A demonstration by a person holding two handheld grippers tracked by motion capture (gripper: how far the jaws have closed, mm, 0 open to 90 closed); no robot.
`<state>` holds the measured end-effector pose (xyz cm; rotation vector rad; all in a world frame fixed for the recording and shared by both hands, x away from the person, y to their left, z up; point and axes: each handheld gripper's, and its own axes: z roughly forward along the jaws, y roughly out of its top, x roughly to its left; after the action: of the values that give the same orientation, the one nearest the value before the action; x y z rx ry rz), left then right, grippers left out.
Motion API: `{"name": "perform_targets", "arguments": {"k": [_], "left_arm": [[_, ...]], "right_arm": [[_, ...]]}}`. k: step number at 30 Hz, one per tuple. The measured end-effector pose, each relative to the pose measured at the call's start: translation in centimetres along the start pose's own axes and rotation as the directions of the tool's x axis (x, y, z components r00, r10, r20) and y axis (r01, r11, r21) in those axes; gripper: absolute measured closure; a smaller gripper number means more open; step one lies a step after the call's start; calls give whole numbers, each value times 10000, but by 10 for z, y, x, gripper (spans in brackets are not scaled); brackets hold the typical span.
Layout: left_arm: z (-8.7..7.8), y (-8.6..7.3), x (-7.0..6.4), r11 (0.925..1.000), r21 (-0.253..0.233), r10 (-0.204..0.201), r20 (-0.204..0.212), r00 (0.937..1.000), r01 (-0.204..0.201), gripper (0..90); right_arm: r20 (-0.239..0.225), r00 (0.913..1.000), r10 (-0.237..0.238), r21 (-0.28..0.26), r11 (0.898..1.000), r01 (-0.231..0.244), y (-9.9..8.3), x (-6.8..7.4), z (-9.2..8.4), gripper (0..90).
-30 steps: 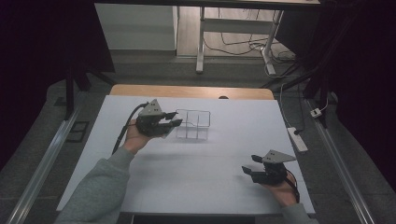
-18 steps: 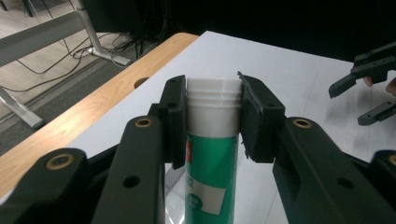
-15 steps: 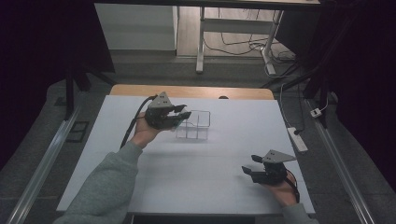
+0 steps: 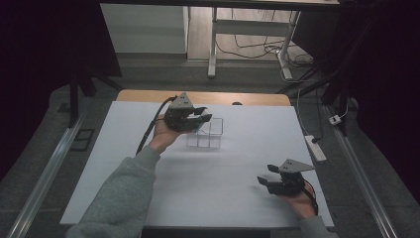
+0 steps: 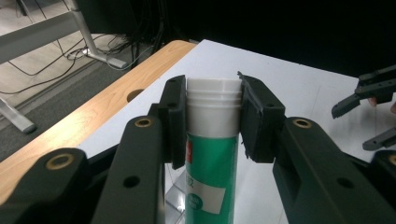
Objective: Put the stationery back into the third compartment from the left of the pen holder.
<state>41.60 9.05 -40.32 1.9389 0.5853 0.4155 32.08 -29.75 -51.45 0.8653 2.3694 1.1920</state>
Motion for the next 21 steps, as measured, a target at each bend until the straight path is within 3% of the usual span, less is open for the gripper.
{"name": "perform_targets", "arguments": {"k": [21], "left_arm": [[34,14,-1,9997,40,-250,182,9995,250,645]], "right_arm": [[75,10000,37,84,10000,-38,-1,-1,0,352]]}}
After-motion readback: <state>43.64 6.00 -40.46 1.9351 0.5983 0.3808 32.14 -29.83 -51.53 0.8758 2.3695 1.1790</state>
